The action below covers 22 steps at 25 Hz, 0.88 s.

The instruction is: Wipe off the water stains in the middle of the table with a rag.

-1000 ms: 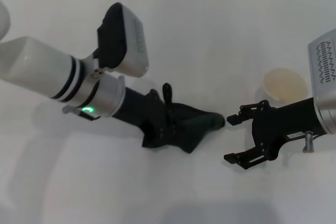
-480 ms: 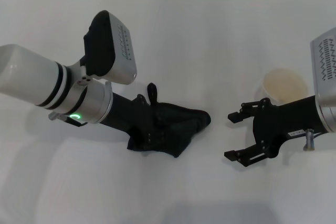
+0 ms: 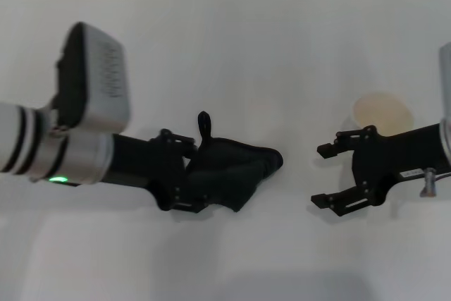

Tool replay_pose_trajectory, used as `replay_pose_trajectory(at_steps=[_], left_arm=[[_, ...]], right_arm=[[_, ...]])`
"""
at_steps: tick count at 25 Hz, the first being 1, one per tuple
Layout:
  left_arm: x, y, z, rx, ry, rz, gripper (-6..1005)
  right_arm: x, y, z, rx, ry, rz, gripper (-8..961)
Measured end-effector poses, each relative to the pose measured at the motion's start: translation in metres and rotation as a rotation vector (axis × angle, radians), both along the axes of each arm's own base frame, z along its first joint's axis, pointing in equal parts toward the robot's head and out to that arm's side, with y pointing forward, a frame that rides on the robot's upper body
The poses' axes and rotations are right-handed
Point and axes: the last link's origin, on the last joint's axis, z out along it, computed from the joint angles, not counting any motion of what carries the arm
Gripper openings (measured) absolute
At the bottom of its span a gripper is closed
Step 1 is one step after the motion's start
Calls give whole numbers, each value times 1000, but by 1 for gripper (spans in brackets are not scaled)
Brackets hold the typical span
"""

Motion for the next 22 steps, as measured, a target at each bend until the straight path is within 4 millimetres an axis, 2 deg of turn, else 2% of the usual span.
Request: replay_pose_trajectory(at_steps=[3,7,11,17,22], left_arm=[[-10,-5,14,17,-71,10,684],[-22,-10,35,33,-164,34,718],[-35,-17,47,29,-228,64,751],[-53,-24,57,69,-269,90,765],[-63,-32,64,87,-281,100,762]], right_arm=[[6,-2,6,2,27,-3,868],[16,-3,11,11,78,-14,868],[28,-6,15,20,141,-20,869],[41,-13,25,58,268,-1,869],[46,-15,27,66,284,-5,869]])
